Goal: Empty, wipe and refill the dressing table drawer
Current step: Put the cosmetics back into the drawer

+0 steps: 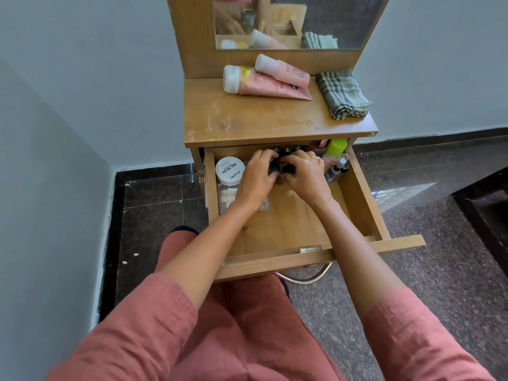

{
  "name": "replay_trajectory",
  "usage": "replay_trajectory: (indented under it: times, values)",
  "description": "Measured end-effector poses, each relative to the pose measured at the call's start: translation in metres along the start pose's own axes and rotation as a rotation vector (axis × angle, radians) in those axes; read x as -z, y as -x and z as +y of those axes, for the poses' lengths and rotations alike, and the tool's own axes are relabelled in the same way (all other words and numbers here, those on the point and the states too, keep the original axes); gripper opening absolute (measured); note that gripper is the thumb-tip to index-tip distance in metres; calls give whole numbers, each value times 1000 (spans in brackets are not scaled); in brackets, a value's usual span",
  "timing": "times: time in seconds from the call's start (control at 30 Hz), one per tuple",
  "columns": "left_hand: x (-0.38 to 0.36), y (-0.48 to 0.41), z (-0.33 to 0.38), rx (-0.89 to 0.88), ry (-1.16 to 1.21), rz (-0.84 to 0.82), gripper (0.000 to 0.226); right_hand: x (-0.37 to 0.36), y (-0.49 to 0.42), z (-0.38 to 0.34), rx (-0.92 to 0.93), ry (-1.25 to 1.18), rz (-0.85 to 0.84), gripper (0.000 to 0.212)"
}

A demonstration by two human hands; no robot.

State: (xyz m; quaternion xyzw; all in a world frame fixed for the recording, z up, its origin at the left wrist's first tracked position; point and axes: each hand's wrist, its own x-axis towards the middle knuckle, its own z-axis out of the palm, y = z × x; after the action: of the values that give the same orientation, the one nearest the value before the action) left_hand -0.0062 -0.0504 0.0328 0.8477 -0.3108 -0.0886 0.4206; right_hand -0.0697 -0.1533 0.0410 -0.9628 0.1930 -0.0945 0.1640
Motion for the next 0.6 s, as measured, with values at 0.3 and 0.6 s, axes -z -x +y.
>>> replay_trajectory:
  times: [0.3,0.6]
  values:
    - [21,-8,14,-131,83,120,25,27,-13,-7,2,-152,83,28]
    - [51,-28,27,-250,35,255,19,57,-42,-24,29,-324,212,14]
